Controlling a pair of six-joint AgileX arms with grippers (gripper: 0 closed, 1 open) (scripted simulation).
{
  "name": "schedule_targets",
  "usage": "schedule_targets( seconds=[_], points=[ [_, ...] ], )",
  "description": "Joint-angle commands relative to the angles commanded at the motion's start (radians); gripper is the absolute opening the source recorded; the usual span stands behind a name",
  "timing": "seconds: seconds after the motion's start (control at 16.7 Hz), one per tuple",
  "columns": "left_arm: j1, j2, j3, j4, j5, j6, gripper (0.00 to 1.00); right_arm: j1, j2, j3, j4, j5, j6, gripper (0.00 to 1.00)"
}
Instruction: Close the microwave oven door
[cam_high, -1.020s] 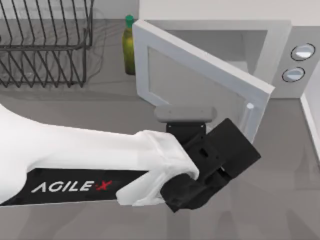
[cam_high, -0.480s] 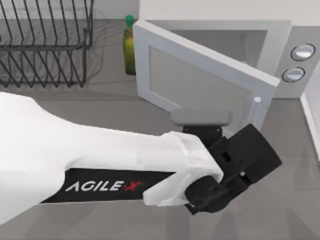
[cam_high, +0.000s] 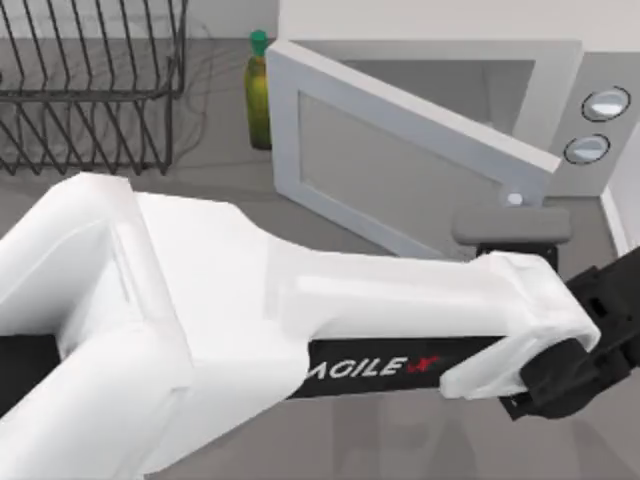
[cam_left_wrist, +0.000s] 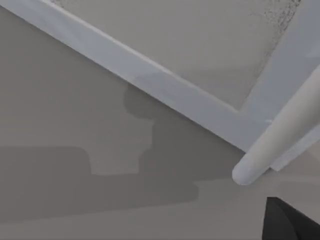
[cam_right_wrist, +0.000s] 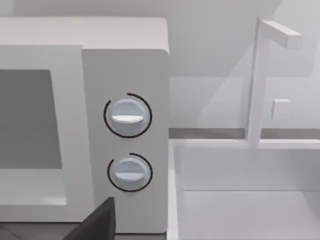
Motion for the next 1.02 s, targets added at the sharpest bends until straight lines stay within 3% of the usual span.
schedule_targets(
  seconds=[0.42, 1.02],
  points=[
    [0.003, 0.02, 0.032, -0.015, 0.002, -0.003, 0.0, 0.0, 0.0, 0.0, 0.0, 0.0, 0.0, 1.0],
    [0.189, 0.187, 0.259, 0.059, 0.091, 0.209, 0.0, 0.0, 0.0, 0.0, 0.0, 0.0, 0.0, 1.0]
  ],
)
